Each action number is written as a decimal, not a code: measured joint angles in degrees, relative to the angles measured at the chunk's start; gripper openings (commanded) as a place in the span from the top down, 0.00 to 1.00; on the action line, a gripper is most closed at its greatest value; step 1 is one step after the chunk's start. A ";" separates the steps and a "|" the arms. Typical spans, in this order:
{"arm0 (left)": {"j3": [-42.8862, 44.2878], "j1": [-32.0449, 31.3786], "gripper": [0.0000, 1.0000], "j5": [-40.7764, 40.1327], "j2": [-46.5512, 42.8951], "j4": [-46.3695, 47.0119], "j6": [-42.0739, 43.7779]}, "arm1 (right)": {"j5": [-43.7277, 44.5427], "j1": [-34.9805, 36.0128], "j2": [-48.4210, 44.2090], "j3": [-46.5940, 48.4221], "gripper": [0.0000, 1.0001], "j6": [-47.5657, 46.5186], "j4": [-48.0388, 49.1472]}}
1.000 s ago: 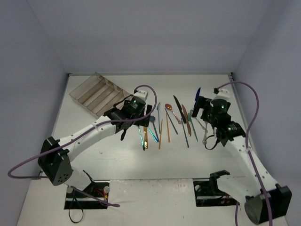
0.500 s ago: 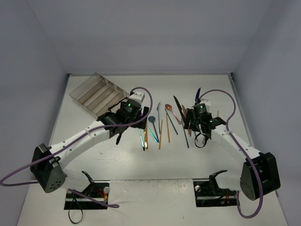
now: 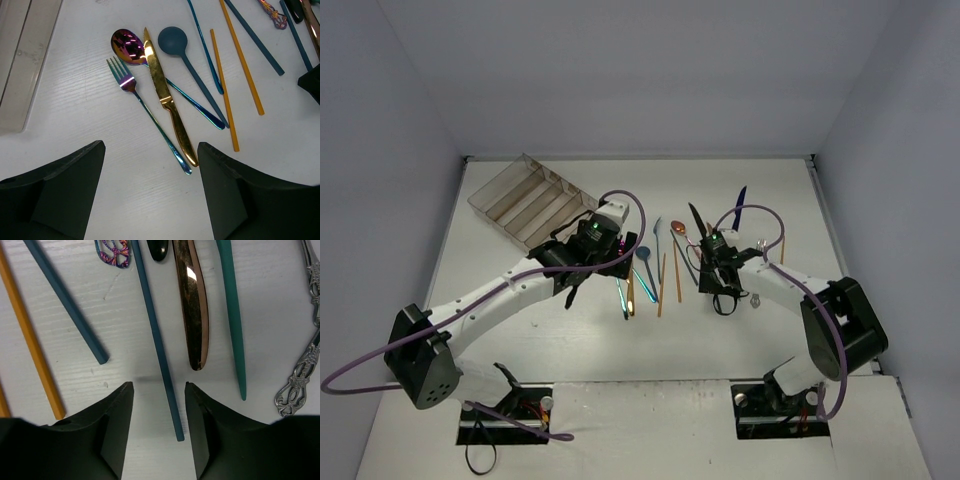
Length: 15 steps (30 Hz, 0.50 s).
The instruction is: Sort the eating utensils into containers
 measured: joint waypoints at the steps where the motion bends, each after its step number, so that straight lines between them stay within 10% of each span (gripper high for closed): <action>1: 0.00 0.01 0.28 0.12 0.00 0.01 0.00 | 0.03 0.00 0.57 -0.04 0.66 0.06 0.23; 10: 0.00 0.22 0.28 0.72 0.00 -0.01 -0.03 | 0.07 0.00 2.06 -0.54 1.00 0.41 3.28; 15: 0.00 0.22 0.28 2.08 0.00 -0.04 -0.04 | 0.22 0.11 1.54 -1.29 1.00 0.23 4.56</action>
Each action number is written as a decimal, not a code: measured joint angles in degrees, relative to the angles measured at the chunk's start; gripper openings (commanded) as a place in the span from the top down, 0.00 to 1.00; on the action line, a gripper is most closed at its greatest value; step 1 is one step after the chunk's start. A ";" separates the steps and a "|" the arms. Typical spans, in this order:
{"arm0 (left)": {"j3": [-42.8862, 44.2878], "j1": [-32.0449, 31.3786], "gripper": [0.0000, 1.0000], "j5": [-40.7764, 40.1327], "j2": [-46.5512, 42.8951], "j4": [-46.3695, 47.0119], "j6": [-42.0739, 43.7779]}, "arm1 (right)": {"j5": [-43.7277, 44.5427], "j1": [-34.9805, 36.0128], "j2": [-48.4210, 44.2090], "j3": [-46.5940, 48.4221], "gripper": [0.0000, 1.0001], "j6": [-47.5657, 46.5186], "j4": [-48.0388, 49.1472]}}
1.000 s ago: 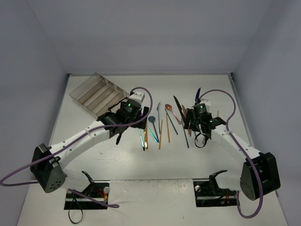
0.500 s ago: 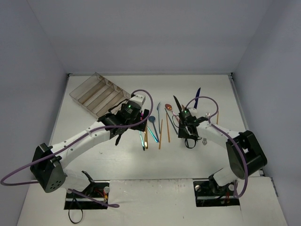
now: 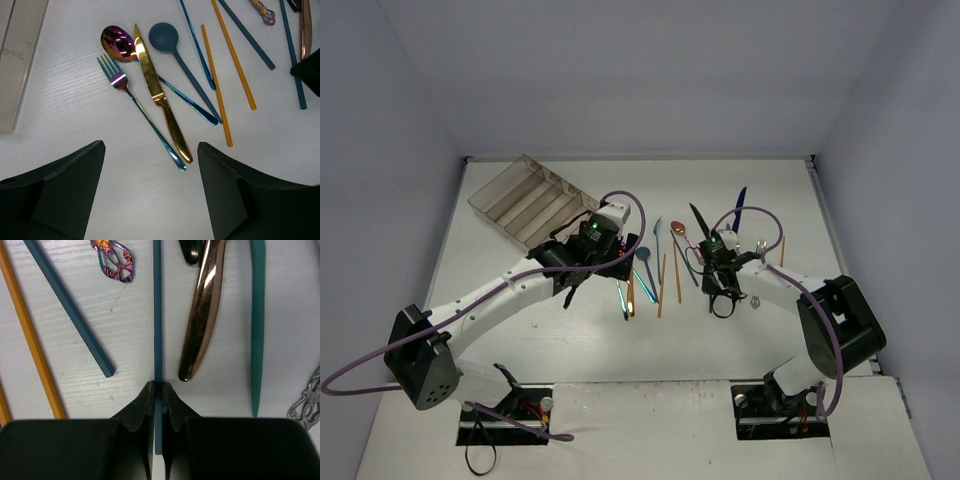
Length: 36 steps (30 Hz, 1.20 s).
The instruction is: Sort the eating utensils into containers
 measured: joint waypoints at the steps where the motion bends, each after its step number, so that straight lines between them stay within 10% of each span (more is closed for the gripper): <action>1: 0.00 0.00 0.28 0.49 0.00 0.01 0.00 | -0.01 0.00 -0.57 -0.32 1.00 0.06 -0.10; 18: 0.21 -0.63 0.28 20.65 -3.21 15.44 -4.45 | -1.61 5.29 -28.01 10.55 1.00 5.97 0.06; 36: 5.60 -1.26 0.46 28.16 2.20 26.02 -10.81 | -7.70 9.33 -29.52 5.14 1.00 13.78 15.06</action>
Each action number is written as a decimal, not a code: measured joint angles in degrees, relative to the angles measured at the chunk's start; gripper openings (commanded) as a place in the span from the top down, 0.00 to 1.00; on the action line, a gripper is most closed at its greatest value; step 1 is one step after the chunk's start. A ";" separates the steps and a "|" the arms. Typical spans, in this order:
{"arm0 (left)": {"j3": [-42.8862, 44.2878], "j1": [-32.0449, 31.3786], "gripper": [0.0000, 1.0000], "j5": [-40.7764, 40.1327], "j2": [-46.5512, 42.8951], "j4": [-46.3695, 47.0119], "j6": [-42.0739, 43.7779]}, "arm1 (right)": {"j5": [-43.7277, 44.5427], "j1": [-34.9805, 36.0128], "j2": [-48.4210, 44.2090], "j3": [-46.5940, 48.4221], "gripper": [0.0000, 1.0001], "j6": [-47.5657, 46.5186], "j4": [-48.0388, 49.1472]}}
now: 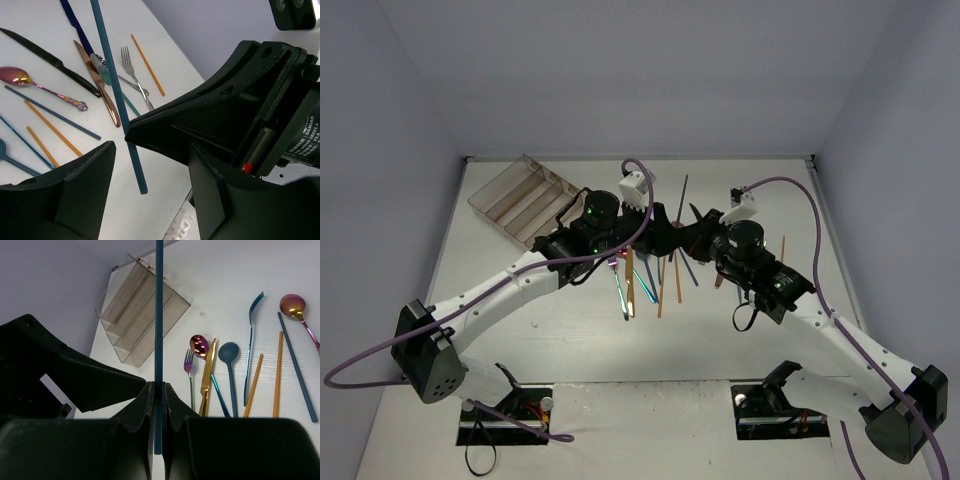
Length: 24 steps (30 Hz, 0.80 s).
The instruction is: Sort the eating utensils into containers
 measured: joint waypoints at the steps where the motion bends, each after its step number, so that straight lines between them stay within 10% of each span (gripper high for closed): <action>1: 0.18 -0.01 0.47 0.11 0.27 0.03 -0.08 | 0.02 0.09 0.03 -0.06 1.00 0.04 0.15; 24: -1.10 1.49 0.39 -2.53 -7.67 -8.76 7.90 | 0.12 0.74 0.26 -0.96 1.00 -0.67 3.96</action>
